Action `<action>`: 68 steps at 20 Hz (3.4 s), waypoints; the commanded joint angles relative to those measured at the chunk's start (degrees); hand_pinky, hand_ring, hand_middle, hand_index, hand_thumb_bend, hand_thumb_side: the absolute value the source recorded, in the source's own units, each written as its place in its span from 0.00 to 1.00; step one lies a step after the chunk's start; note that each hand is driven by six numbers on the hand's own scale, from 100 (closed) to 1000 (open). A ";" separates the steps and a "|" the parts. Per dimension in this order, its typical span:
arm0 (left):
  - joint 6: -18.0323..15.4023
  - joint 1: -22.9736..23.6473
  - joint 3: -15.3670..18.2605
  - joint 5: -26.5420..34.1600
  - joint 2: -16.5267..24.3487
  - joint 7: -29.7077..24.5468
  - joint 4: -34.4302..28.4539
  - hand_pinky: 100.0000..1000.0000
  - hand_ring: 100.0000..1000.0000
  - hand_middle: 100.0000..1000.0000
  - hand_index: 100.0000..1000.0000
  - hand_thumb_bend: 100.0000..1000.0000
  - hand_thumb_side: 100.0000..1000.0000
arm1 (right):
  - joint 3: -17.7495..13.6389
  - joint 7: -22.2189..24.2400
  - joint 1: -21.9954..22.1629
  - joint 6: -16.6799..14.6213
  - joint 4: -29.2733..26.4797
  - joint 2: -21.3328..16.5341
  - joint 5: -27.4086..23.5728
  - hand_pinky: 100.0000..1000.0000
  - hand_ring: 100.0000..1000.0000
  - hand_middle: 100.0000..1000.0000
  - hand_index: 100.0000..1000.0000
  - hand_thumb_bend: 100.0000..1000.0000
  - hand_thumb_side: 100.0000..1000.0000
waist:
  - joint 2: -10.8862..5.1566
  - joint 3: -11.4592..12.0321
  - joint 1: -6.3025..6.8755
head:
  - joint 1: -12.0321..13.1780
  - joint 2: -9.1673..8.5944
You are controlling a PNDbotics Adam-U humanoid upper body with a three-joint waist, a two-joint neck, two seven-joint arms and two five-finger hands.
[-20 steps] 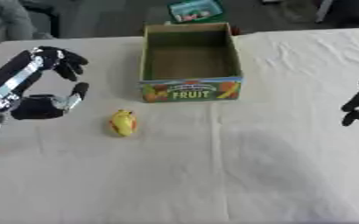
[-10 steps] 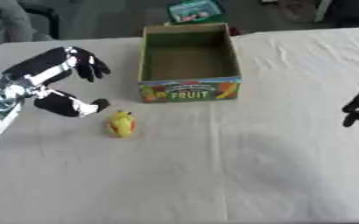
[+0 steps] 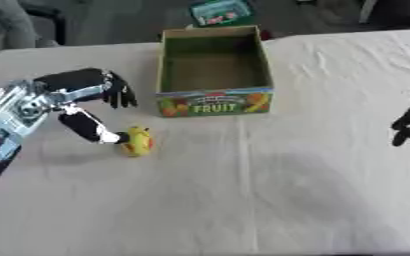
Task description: Pick up objects on the table and place them in the box.
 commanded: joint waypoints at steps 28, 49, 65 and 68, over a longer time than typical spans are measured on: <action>-4.52 -2.63 0.53 -3.06 -3.78 5.72 6.65 0.20 0.04 0.00 0.18 0.00 0.16 | -0.13 0.03 -0.36 0.14 -0.48 -0.98 0.16 0.35 0.50 0.45 0.66 0.00 0.65 | -0.97 -0.36 0.18 | -0.36 0.04; -3.40 -19.08 9.36 -10.84 -12.39 16.80 17.18 0.29 0.10 0.00 0.23 0.00 0.11 | 1.01 1.13 -1.10 0.68 -0.42 -1.29 0.02 0.35 0.50 0.45 0.66 0.00 0.66 | -0.79 -3.53 1.32 | 1.83 -1.01; -0.72 -21.65 17.09 -33.50 -21.99 33.56 33.74 0.62 0.61 0.60 0.75 0.47 0.19 | 2.38 2.77 -3.00 1.22 -0.59 -0.67 0.20 0.35 0.49 0.45 0.66 0.00 0.68 | 1.15 -7.65 1.82 | 4.64 -2.88; -0.82 -20.80 17.34 -32.53 -21.52 33.09 32.56 0.62 0.63 0.62 0.76 0.40 0.19 | 2.15 2.61 -2.78 1.25 -0.48 -0.59 0.23 0.35 0.49 0.45 0.66 0.00 0.68 | 0.88 -6.91 1.70 | 4.30 -2.70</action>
